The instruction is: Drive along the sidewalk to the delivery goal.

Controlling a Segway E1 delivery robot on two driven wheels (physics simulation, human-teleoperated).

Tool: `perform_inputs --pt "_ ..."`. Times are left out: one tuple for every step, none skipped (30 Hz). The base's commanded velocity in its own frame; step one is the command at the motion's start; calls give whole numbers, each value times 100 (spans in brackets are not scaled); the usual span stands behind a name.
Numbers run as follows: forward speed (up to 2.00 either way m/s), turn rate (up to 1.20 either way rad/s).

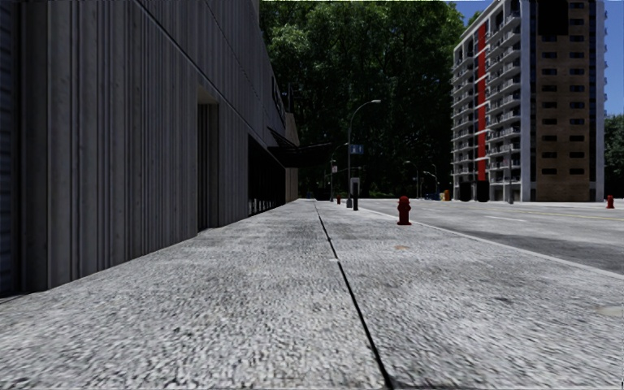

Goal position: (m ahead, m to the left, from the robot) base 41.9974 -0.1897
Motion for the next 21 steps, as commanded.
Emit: perform_inputs --pt "200 0" --pt "200 0" --pt "200 0" --pt "200 0" --pt "200 0" --pt "200 0" --pt "200 0" --pt "200 0" --pt "200 0" --pt "200 0" --pt "200 0" --pt "200 0" --pt "200 0" --pt "200 0" --pt "200 0" --pt "200 0" --pt "200 0" --pt "200 0" --pt "200 0" --pt "200 0" --pt "200 0"
